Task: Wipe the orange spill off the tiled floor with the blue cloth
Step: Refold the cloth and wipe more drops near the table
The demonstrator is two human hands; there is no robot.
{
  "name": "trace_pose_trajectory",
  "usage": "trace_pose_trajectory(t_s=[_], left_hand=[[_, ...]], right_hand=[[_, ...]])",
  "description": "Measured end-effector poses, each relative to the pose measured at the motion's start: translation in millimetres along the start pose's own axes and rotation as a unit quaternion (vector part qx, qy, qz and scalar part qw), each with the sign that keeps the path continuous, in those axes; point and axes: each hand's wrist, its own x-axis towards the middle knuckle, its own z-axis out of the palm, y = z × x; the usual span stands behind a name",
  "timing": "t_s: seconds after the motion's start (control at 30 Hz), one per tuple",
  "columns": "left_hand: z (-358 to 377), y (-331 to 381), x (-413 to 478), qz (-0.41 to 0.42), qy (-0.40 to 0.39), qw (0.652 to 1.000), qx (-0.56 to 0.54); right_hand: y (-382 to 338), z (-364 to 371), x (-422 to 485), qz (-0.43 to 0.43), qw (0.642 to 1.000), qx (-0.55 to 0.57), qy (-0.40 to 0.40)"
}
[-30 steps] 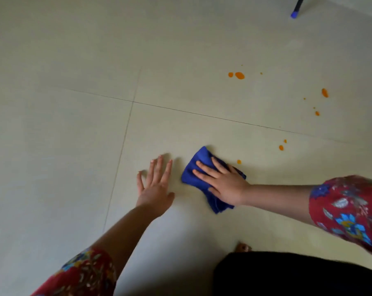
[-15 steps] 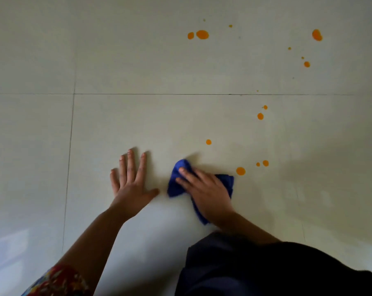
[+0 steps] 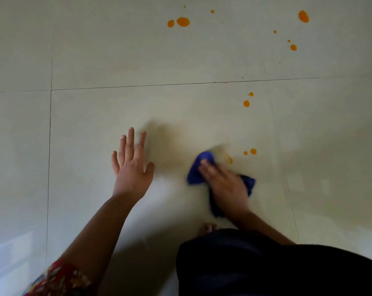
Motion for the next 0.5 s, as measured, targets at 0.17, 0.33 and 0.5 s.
trace_pose_trajectory(t_s=[0.17, 0.33, 0.5], left_hand=[[23.9, 1.8, 0.0, 0.055, -0.059, 0.996, 0.041], [26.9, 11.2, 21.2, 0.113, -0.095, 0.982, 0.119], [31.7, 7.9, 25.2, 0.115, -0.091, 0.976, 0.16]], right_hand=[[26.4, -8.2, 52.9, 0.13, 0.991, -0.013, 0.039], [-8.3, -9.2, -25.7, 0.014, 0.999, 0.017, -0.032], [68.1, -19.6, -28.7, 0.332, 0.943, -0.02, -0.019]])
